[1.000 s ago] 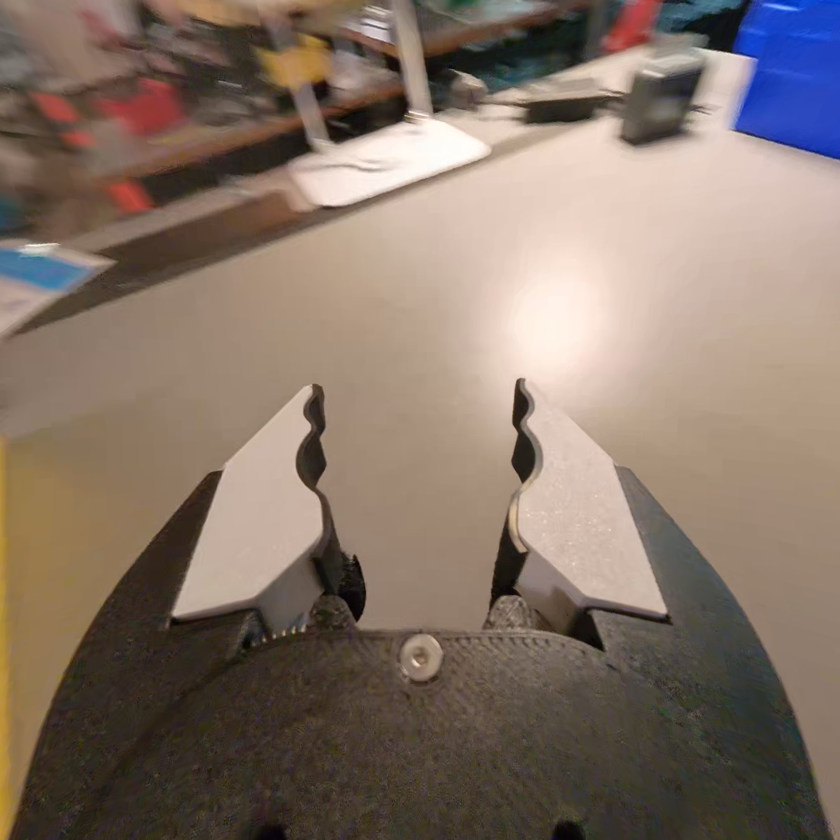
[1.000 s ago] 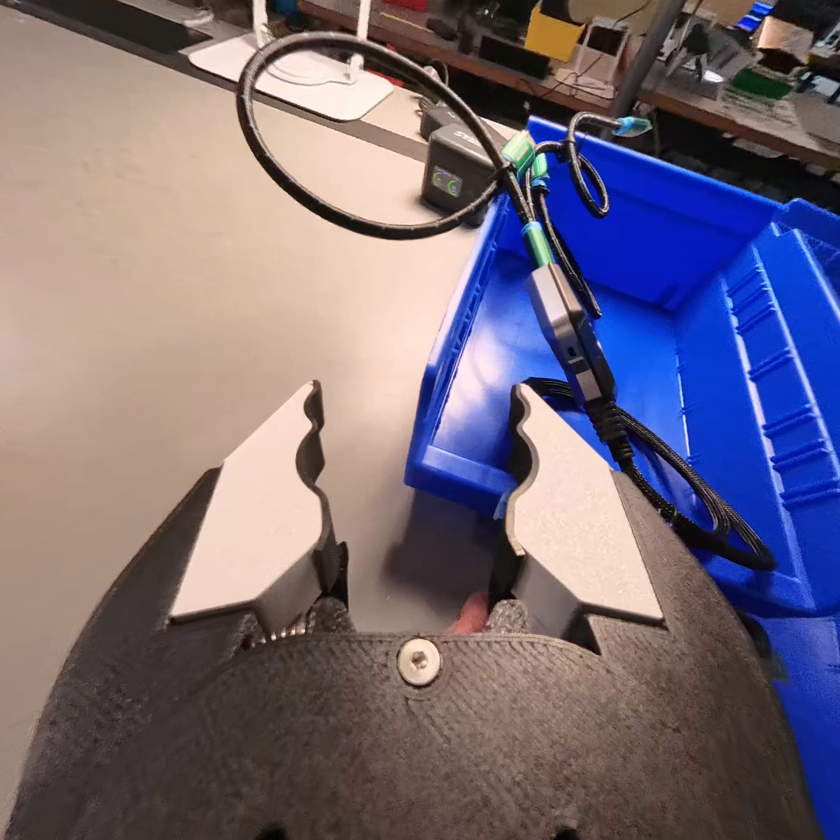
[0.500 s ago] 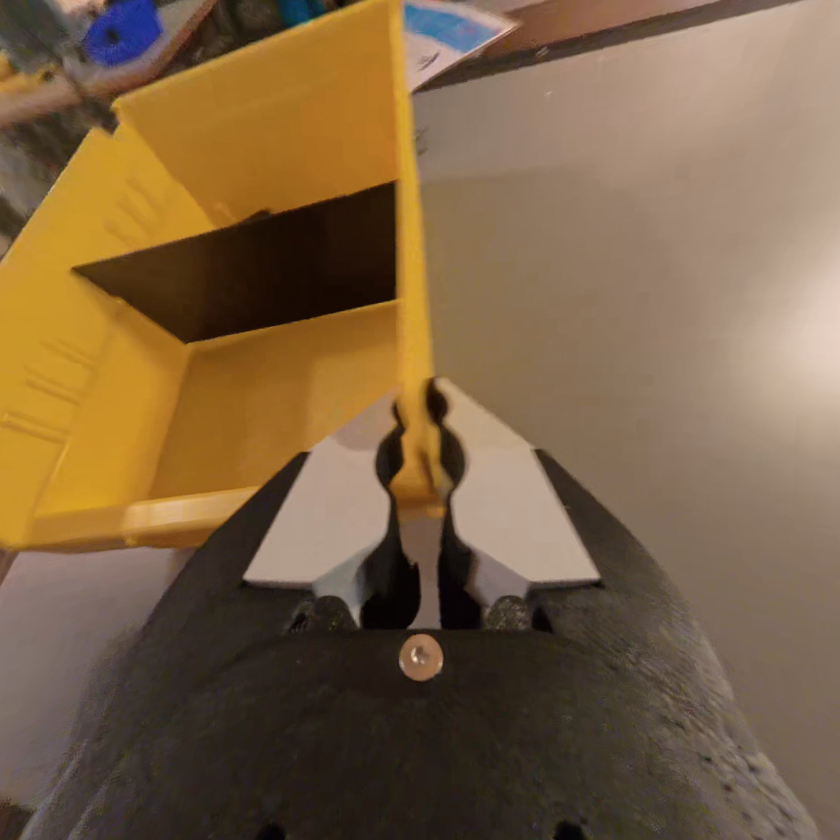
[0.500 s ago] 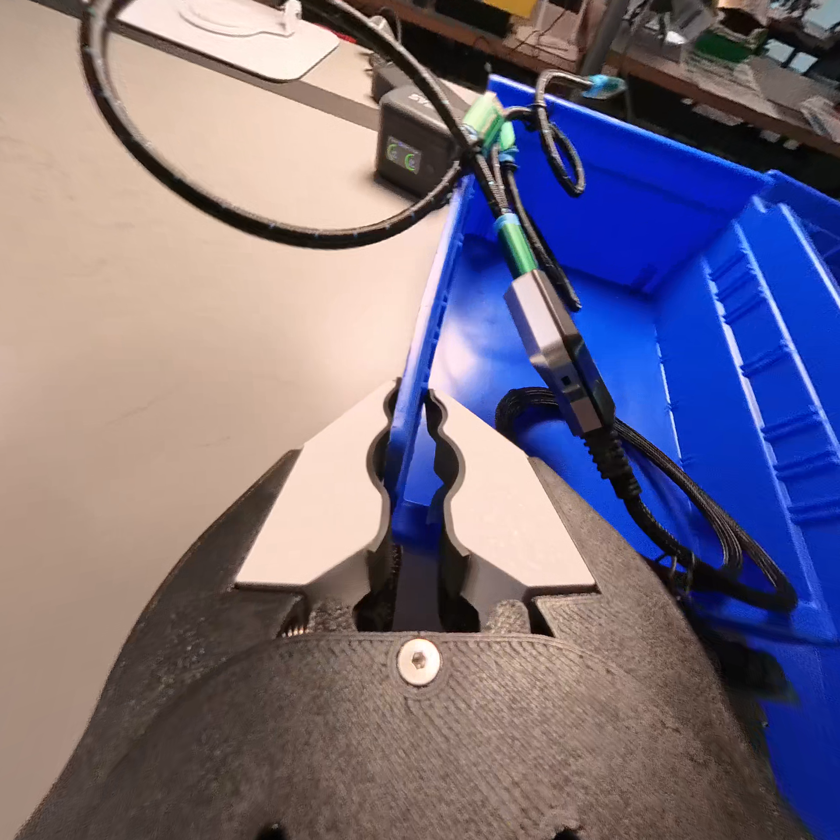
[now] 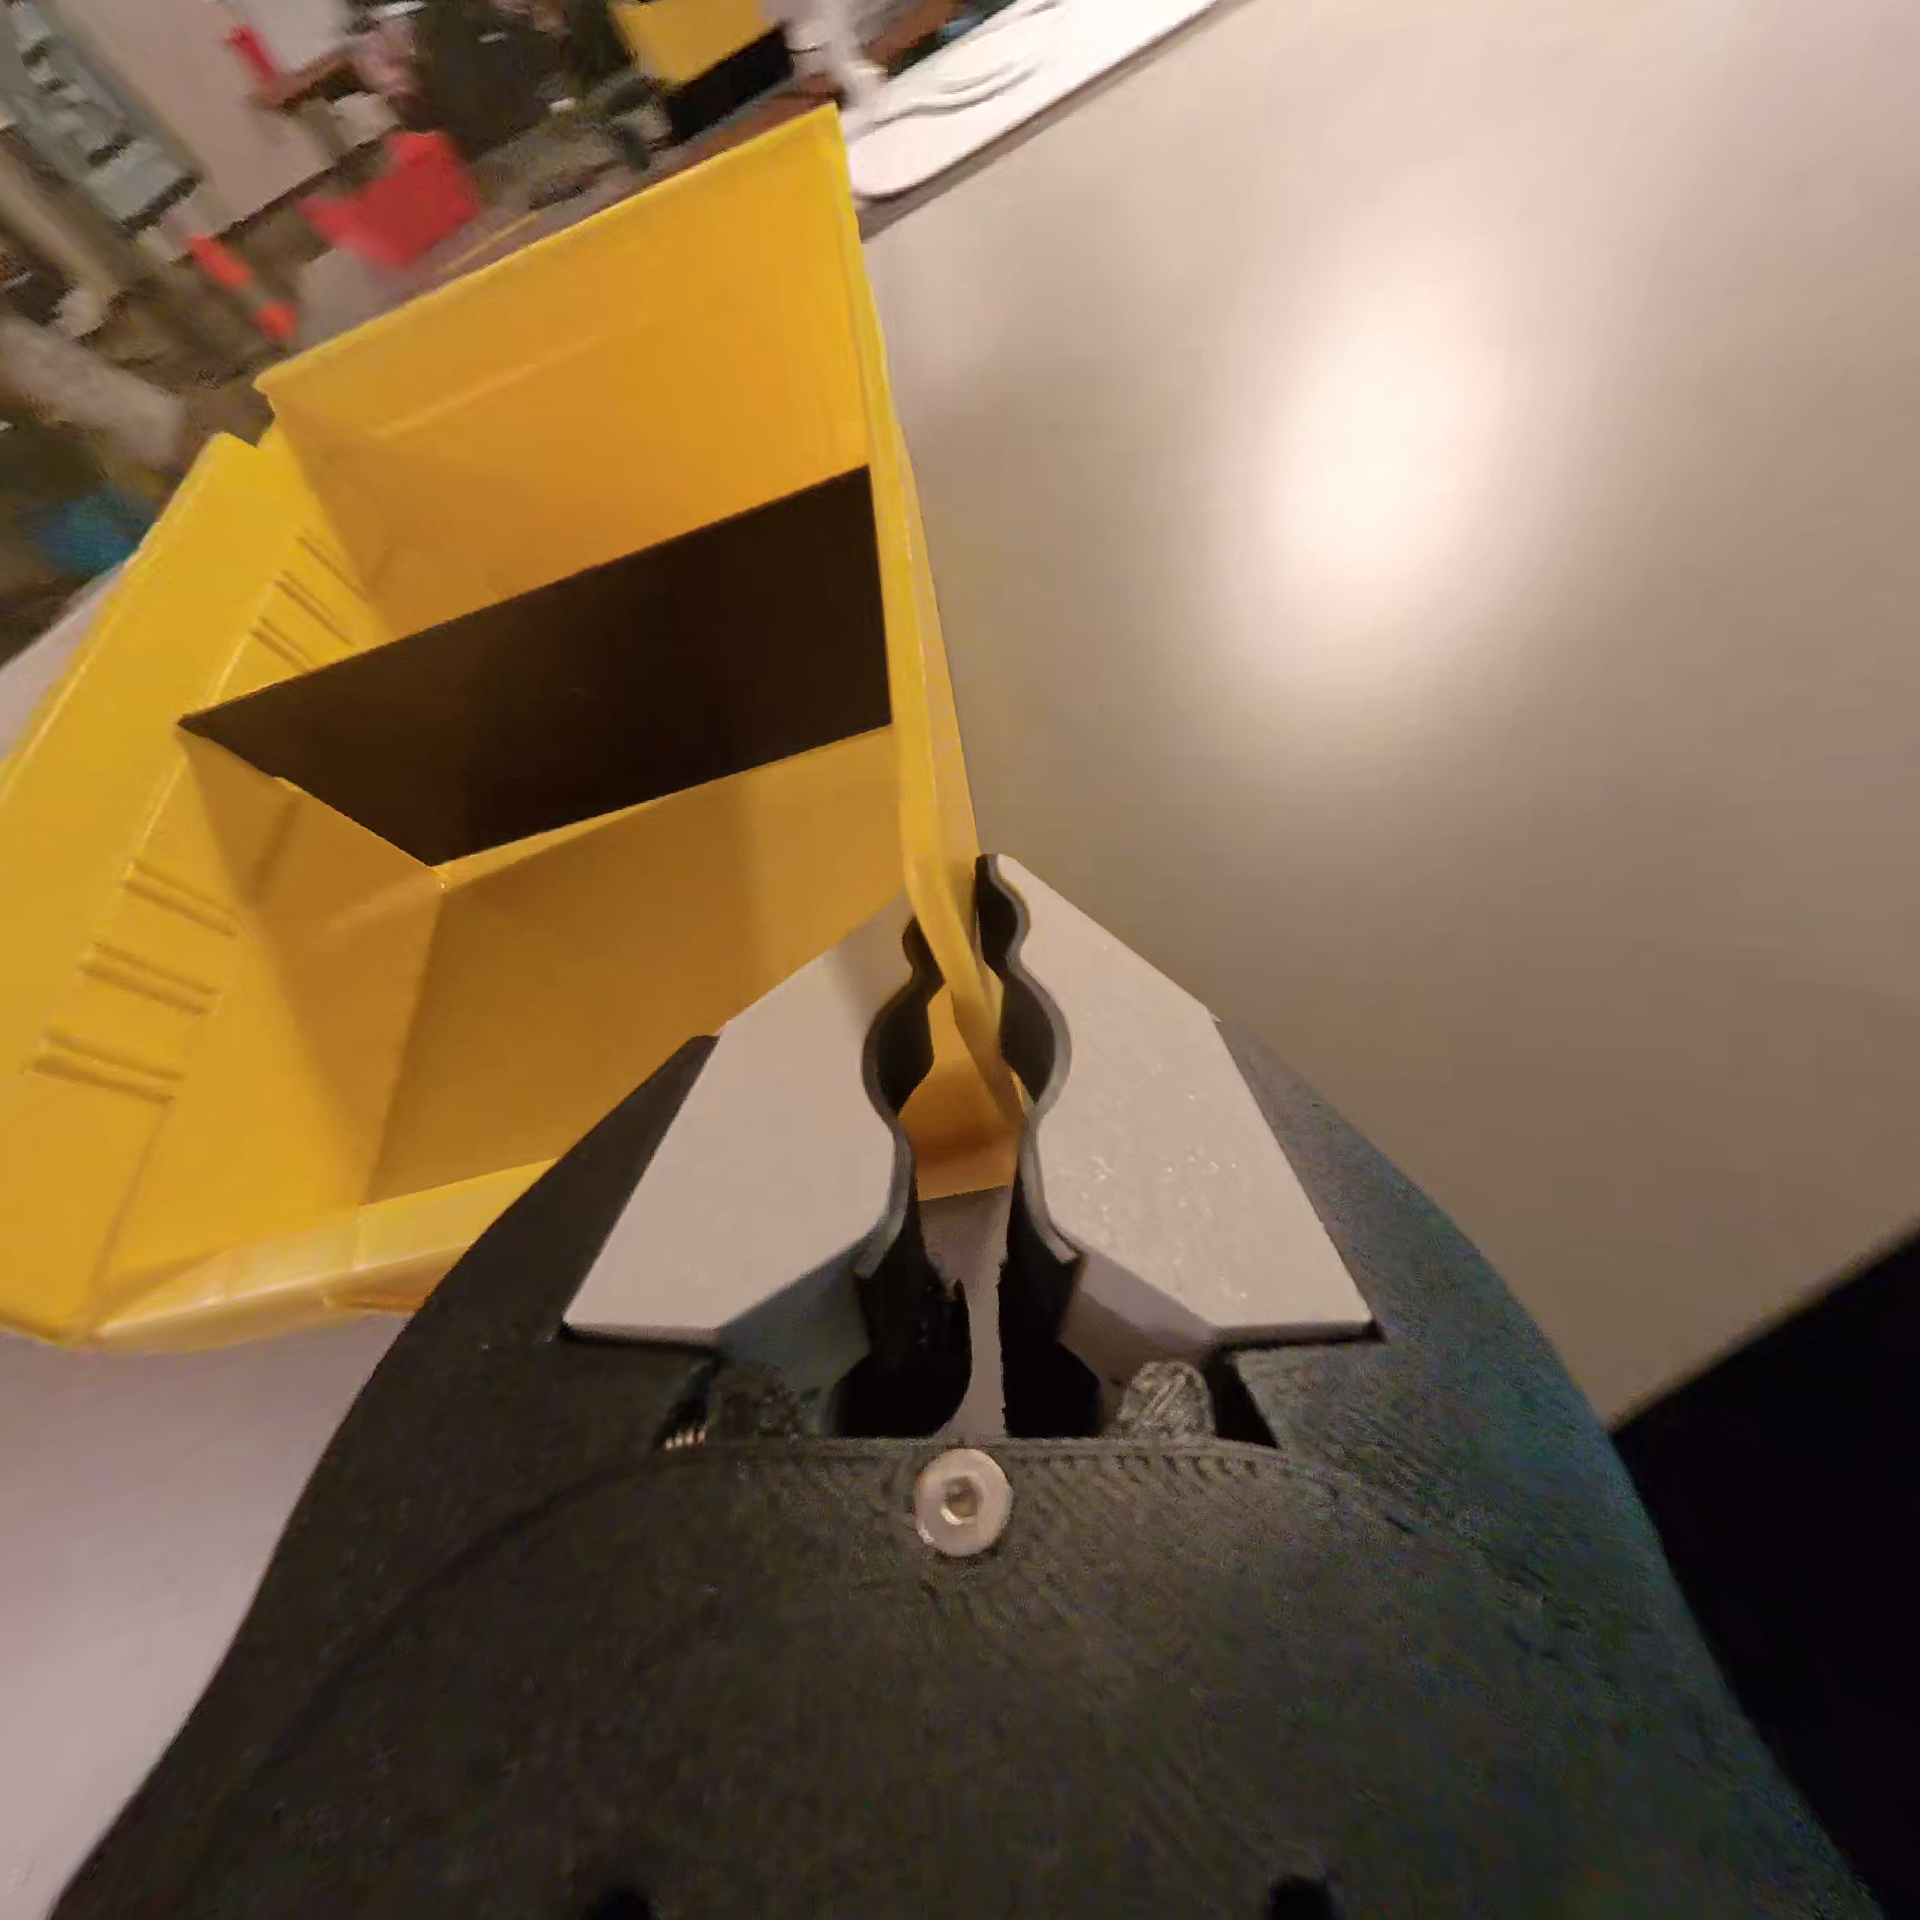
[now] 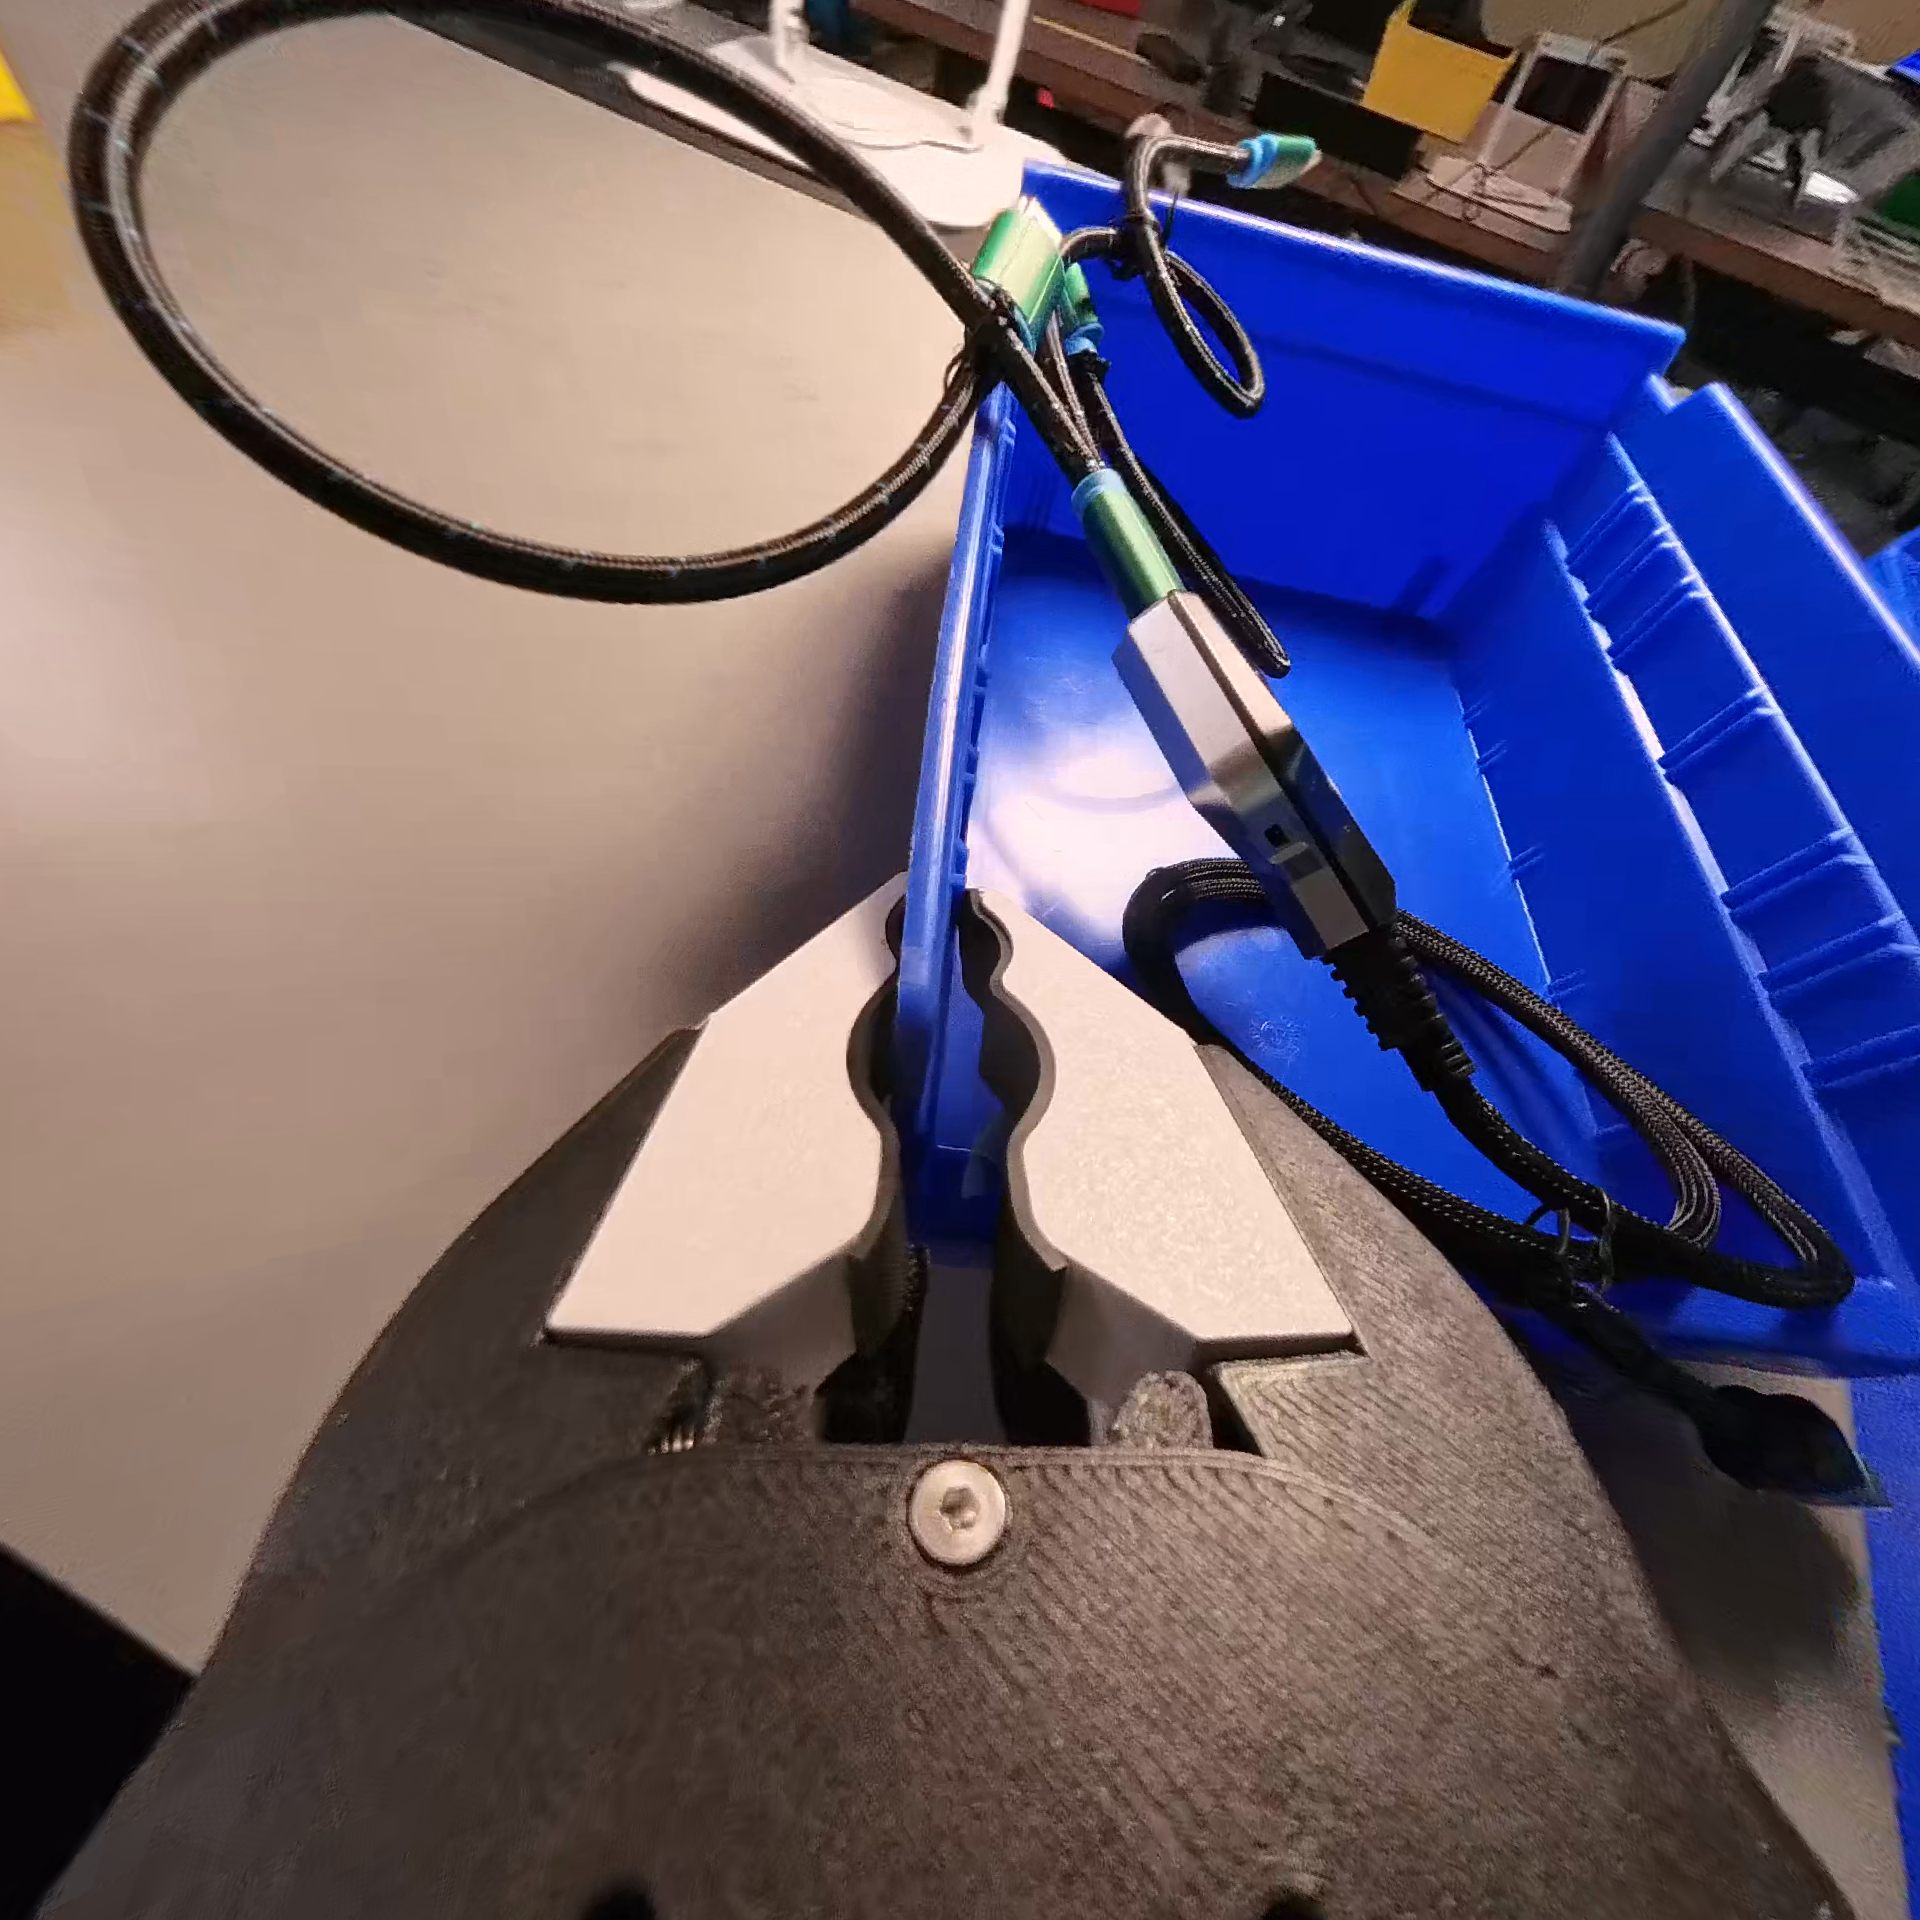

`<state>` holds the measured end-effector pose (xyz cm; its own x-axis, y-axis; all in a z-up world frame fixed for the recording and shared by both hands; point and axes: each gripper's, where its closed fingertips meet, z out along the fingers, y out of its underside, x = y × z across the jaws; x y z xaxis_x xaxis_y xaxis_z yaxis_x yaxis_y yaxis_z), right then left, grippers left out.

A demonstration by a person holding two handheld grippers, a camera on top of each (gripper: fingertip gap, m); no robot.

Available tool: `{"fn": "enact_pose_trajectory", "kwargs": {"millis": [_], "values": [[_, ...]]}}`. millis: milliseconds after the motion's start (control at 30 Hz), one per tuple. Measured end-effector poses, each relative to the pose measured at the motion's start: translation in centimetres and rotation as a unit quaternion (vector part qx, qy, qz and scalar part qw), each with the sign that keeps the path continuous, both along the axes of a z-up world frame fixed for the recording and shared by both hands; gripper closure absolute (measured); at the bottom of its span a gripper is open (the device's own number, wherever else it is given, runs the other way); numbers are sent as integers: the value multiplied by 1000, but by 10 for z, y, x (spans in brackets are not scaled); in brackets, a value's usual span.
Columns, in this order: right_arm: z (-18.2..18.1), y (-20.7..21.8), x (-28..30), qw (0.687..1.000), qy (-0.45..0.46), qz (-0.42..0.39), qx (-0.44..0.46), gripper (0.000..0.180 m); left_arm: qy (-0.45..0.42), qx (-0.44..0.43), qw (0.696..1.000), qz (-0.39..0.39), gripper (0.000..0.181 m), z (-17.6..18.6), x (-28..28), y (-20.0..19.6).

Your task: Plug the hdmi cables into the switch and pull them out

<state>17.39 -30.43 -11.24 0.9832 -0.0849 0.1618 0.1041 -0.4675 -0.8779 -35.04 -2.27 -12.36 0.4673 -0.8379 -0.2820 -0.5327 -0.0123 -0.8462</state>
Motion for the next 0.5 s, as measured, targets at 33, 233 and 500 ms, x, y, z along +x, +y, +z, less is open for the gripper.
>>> {"fn": "enact_pose_trajectory", "kwargs": {"millis": [33,233,500], "values": [[0,1,-4,1000,0,9,0,174,3,-1,999,-33,175,-1,5,-10],[0,12,-28,997,6,82,0,174,-12,-48,969,-243,176,-1,17,-77],[0,48,-58,974,21,226,-3,174,-19,-160,879,-450,176,1,-12,-155]]}}
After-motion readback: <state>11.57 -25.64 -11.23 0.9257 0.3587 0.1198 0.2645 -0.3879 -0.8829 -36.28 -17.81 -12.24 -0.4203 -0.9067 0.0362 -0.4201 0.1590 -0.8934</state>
